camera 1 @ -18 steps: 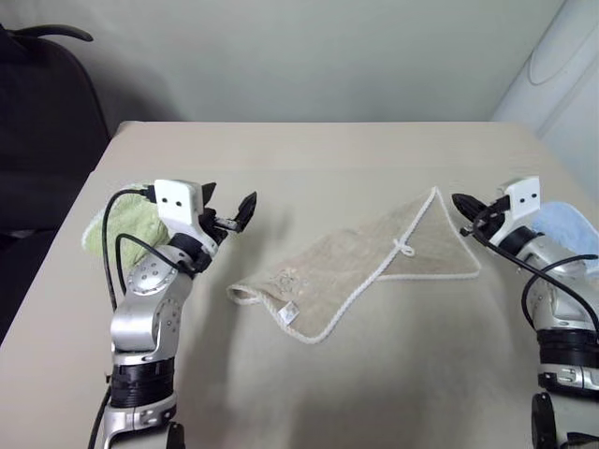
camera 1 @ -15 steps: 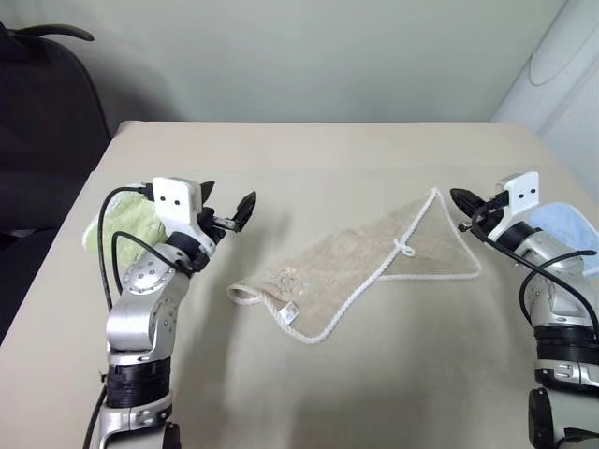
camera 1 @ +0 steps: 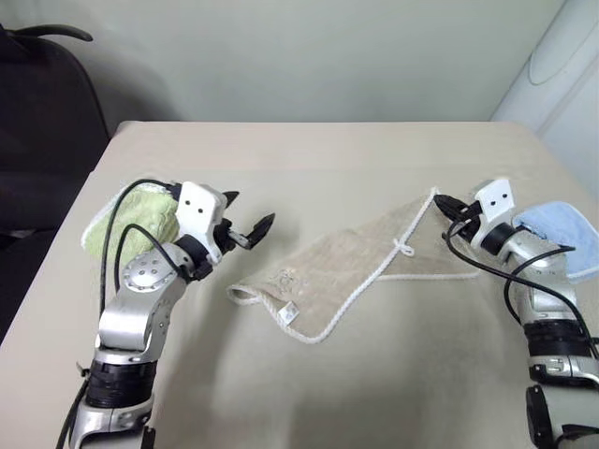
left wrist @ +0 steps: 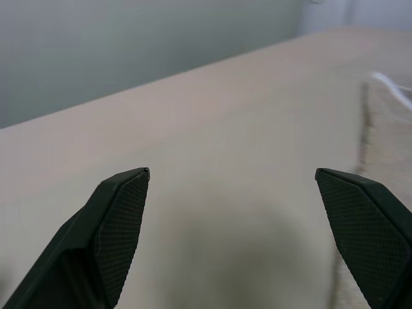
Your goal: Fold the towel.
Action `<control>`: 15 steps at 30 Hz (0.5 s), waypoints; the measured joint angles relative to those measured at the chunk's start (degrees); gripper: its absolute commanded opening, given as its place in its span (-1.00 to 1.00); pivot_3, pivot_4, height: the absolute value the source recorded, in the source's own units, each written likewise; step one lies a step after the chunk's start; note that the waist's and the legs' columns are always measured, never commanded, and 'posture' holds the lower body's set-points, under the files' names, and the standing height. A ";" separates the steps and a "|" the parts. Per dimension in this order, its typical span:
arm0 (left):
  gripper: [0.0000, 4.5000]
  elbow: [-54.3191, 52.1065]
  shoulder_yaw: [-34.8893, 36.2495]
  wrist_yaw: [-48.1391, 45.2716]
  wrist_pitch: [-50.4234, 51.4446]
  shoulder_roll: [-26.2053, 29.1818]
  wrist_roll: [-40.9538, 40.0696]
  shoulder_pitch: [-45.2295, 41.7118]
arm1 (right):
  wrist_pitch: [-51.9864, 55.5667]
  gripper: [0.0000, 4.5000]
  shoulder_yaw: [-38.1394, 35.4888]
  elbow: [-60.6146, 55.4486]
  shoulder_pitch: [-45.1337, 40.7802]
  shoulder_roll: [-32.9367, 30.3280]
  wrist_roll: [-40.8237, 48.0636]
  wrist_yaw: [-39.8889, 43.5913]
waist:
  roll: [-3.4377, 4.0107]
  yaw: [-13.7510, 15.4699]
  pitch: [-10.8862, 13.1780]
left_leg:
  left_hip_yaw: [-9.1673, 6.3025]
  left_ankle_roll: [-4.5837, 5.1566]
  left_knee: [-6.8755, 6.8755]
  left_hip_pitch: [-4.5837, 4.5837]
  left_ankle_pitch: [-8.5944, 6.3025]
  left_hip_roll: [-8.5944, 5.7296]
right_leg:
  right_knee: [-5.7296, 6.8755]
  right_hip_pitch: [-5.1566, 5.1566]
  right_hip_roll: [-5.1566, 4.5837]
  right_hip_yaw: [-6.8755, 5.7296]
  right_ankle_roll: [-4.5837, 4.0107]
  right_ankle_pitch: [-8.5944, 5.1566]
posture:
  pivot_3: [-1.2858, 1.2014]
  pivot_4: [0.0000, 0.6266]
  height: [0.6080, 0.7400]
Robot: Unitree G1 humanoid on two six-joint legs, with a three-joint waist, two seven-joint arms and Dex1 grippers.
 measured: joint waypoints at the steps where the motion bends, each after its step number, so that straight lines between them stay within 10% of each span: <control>1: 0.99 -0.77 -0.93 -1.56 0.04 0.60 -0.30 0.93 | -1.93 -1.00 1.43 2.65 -1.42 -1.29 -2.16 0.31 | 0.00 0.02 0.00 | 0.00 0.02 -0.01 0.00 -0.01 0.00 | 0.01 0.00 -0.01 0.00 0.00 0.00 | 0.03 -0.52 1.00; 11: 0.99 -4.94 -6.53 -6.91 0.10 2.07 -0.22 4.64 | -17.35 -1.00 8.93 26.24 -13.02 -5.48 -13.26 2.54 | 0.01 0.14 0.01 | 0.00 0.05 -0.04 -0.08 -0.03 0.02 | 0.02 -0.07 -0.02 -0.02 -0.05 0.03 | 0.03 -0.52 1.00; 15: 1.00 -5.43 -9.09 -8.22 -0.06 1.86 0.09 4.26 | -23.04 -0.59 13.05 33.81 -18.06 -6.81 -18.93 2.01 | 0.03 0.22 0.01 | 0.00 0.11 -0.06 -0.13 -0.06 0.04 | 0.02 -0.12 -0.03 -0.05 -0.11 0.07 | 0.03 -0.52 1.00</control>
